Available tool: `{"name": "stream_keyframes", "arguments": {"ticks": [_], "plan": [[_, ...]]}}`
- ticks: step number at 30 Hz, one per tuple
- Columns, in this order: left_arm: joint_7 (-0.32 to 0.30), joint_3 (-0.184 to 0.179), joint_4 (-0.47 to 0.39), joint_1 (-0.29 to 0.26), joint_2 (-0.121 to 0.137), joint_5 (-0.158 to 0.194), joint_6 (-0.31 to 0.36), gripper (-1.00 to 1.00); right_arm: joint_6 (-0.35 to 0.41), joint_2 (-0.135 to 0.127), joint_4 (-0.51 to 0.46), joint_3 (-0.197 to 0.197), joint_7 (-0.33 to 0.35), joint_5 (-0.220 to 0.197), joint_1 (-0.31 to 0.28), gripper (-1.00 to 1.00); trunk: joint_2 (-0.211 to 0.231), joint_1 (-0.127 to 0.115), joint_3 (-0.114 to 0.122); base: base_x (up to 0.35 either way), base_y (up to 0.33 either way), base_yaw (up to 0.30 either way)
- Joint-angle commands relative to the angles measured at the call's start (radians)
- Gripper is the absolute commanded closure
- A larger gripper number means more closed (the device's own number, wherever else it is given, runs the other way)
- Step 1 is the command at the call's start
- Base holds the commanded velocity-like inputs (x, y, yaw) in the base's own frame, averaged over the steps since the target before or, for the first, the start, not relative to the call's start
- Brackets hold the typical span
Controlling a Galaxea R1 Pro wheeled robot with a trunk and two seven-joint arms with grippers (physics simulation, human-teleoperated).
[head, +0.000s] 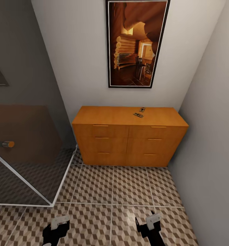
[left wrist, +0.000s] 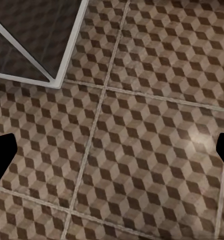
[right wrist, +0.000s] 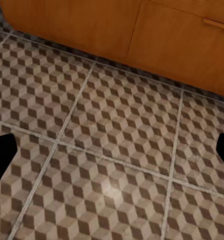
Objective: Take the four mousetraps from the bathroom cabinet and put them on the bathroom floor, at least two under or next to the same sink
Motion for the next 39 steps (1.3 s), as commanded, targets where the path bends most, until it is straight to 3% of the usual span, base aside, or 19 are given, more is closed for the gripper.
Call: {"name": "stream_keyframes", "arguments": {"ticks": [1,22,39], "plan": [[0.002,-0.008,0.0,0.0,0.0,0.002,-0.001,-1.0,-0.003,0.0,0.001,-0.002,-0.008,0.01,-0.001,-1.0,-0.002,0.0,-0.002,0.0,0.0,0.0],[-0.018,-0.008,0.002,0.0,0.0,0.0,-0.004,-1.0,-0.01,0.0,0.002,-0.006,-0.009,0.007,-0.001,-1.0,-0.002,0.0,0.0,0.0,0.0,0.0],[-0.02,-0.01,0.002,0.001,0.0,0.0,-0.004,-1.0,-0.009,0.0,0.002,-0.005,-0.009,0.007,-0.001,-1.0,-0.002,0.0,0.027,0.0,0.0,0.0]]}}
